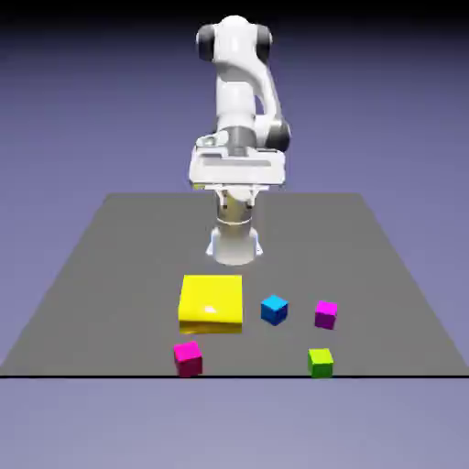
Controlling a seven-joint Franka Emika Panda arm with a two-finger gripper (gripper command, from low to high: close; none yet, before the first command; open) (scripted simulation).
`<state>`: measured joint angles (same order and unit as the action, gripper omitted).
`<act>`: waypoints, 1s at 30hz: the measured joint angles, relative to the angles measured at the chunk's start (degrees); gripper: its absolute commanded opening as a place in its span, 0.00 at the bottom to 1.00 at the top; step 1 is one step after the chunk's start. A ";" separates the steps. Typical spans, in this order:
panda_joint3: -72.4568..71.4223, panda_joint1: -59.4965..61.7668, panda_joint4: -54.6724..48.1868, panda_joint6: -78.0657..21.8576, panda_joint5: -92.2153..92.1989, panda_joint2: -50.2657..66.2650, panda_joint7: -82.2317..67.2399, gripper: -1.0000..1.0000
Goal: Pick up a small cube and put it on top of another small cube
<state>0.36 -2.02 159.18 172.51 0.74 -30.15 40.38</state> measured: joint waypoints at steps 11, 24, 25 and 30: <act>3.28 -12.09 -16.61 -13.67 6.73 22.84 -18.95 0.50; 7.15 -26.43 -36.24 -29.82 14.68 49.84 -41.35 0.50; 7.45 -27.53 -37.75 -31.07 15.29 51.91 -43.07 0.50; 8.57 -31.69 -43.45 -35.76 17.60 59.75 -49.58 0.50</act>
<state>8.93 -33.70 115.73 136.75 18.33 29.60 -9.20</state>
